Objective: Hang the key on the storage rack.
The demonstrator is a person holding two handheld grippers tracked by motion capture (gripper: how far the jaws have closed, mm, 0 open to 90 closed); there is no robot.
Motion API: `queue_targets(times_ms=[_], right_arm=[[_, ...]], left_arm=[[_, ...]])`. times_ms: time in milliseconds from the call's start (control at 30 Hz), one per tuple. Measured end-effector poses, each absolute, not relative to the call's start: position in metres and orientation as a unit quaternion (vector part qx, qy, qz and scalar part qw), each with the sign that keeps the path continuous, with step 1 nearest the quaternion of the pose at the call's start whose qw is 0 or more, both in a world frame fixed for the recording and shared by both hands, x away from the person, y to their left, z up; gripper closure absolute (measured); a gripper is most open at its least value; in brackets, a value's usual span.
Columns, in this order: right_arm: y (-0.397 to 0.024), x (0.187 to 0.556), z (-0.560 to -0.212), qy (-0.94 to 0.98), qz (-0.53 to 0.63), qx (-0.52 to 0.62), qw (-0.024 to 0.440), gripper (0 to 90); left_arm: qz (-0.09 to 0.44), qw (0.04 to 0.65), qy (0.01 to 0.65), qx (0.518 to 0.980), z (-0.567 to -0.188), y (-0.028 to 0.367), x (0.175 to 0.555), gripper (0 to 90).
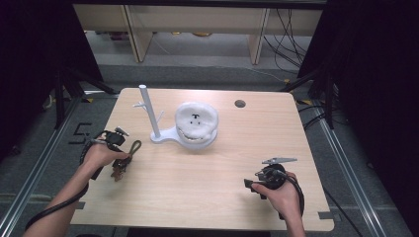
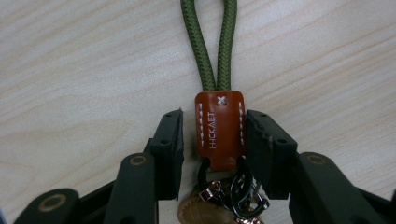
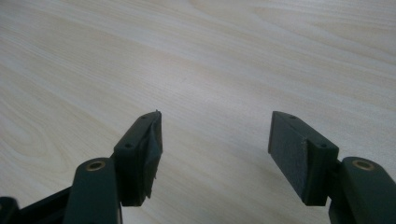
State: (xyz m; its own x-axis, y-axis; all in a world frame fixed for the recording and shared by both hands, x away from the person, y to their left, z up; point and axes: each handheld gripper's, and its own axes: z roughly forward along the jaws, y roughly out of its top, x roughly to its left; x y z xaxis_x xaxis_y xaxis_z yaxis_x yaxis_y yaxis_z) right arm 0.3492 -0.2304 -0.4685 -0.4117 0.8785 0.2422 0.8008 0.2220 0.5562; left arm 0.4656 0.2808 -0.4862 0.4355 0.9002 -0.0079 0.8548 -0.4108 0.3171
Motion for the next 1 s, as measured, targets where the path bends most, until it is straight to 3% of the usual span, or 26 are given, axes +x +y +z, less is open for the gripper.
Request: queue_targets(times_ms=[200, 733, 800, 867, 933, 1000], right_arm=[[-0.23, 0.349, -0.469, 0.773, 0.327, 0.54, 0.062, 36.2], [-0.23, 0.35, -0.472, 0.762, 0.343, 0.546, 0.062, 36.9], [-0.232, 0.35, -0.471, 0.769, 0.355, 0.531, 0.031, 36.9], [-0.232, 0.35, -0.47, 0.767, 0.352, 0.535, 0.031, 36.9], [-0.23, 0.349, -0.47, 0.766, 0.34, 0.542, 0.062, 37.0], [-0.232, 0.351, -0.472, 0.776, 0.338, 0.529, 0.064, 37.0]], left_arm=[[0.081, 0.151, 0.545, 0.821, -0.488, 0.275, 0.461, 65.3], [0.089, 0.151, 0.519, 0.837, -0.486, 0.28, 0.46, 68.0], [0.087, 0.161, 0.519, 0.835, -0.487, 0.283, 0.457, 68.0], [0.087, 0.167, 0.523, 0.831, -0.487, 0.284, 0.455, 68.0], [0.09, 0.177, 0.525, 0.828, -0.487, 0.287, 0.452, 68.0], [0.095, 0.185, 0.526, 0.824, -0.486, 0.289, 0.449, 68.1]])
